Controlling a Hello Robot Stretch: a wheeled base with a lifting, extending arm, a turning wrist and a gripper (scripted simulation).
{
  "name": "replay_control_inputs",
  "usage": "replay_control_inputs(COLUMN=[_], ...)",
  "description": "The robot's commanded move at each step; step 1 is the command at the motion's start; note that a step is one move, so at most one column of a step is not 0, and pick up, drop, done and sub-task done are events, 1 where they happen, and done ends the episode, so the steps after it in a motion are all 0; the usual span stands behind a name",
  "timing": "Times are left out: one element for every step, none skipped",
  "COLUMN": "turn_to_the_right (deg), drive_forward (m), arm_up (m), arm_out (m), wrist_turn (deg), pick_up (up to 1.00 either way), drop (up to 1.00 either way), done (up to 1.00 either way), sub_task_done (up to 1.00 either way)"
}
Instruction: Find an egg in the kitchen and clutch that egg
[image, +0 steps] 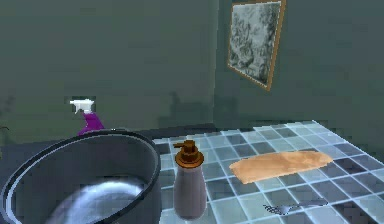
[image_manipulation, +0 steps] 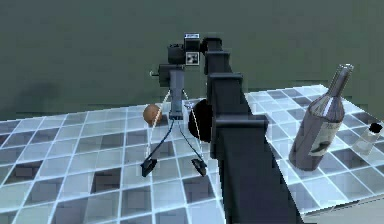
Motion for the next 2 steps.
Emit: replay_control_inputs(turn_to_the_right=[0.0, 0.0], drive_forward=[0.0, 0.0], arm_up=[0.0, 0.0], arm_out=[0.0, 0.0], wrist_turn=[45.0, 45.0], pick_up=[0.0, 0.0], drop=[0.0, 0.0], done=[0.0, 0.0], sub_task_done=[0.0, 0.0])
